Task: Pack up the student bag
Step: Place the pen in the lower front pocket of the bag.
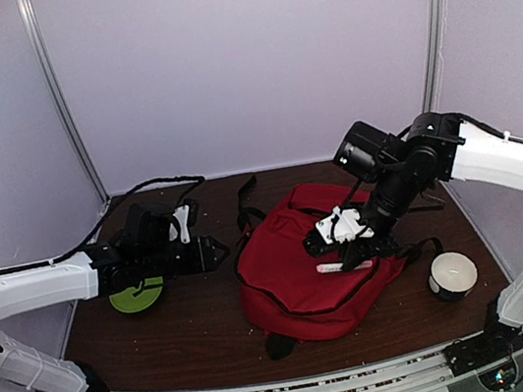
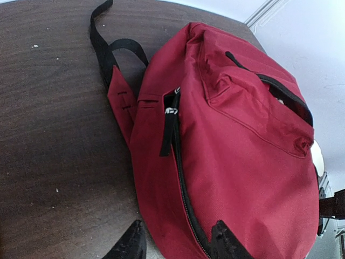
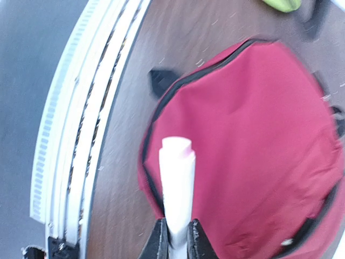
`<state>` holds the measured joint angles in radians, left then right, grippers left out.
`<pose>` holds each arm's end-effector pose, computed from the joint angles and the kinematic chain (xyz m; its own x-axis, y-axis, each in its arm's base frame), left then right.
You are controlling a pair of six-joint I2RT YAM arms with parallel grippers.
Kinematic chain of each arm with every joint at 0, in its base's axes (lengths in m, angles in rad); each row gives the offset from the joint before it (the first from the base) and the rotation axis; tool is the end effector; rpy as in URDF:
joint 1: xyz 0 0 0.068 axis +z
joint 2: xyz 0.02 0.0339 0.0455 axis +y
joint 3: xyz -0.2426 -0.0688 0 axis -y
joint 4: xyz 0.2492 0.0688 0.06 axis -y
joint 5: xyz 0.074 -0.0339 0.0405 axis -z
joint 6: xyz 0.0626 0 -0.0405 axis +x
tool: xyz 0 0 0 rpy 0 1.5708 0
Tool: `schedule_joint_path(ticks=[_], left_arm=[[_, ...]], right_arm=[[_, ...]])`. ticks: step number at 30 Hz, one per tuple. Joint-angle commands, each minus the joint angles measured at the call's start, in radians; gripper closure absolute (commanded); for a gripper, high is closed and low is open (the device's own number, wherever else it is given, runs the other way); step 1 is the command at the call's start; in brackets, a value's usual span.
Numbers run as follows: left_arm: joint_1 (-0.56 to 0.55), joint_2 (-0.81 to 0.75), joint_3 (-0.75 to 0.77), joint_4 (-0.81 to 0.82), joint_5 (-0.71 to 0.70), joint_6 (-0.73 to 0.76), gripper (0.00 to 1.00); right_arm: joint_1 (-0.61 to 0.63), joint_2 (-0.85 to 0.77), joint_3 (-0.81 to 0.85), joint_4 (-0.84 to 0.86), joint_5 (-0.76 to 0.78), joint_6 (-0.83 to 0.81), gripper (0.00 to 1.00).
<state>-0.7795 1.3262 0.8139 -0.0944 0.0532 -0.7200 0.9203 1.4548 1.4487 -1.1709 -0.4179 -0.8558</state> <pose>0.2253 -0.2273 0.2012 -0.7882 -0.1468 -0.5976 0.2837 0.7752 -0.5645 0.1565 0.2476 0.2918 0.2537 -0.8061 -0.5345 -0.9609 -0.2733 -0.0440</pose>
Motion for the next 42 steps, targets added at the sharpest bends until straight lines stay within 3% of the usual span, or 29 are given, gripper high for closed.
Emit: schedule_joint_path(ticks=[1,7,17,27,38,42], left_arm=[[0.006,0.012,0.039,0.060,0.040,-0.012,0.56],[0.006,-0.010,0.038,0.028,0.034,-0.009,0.56],[0.006,-0.017,0.015,0.045,0.026,-0.024,0.56],[0.006,0.016,0.019,0.061,0.037,-0.017,0.56],[0.006,0.042,0.022,0.088,0.057,-0.013,0.56],[0.006,0.033,0.014,0.091,0.059,-0.012,0.56]], right_arm=[[-0.025,0.073,0.101,0.062,0.039,0.038,0.93],[-0.071,0.135,0.068,0.395,0.209,0.053,0.93],[-0.138,0.269,0.042,0.559,0.364,-0.072,0.94],[-0.162,0.315,0.000,0.578,0.563,-0.058,0.94],[-0.158,0.267,0.003,0.448,0.372,0.038,0.95],[-0.158,0.308,-0.007,0.495,0.516,0.104,0.96]])
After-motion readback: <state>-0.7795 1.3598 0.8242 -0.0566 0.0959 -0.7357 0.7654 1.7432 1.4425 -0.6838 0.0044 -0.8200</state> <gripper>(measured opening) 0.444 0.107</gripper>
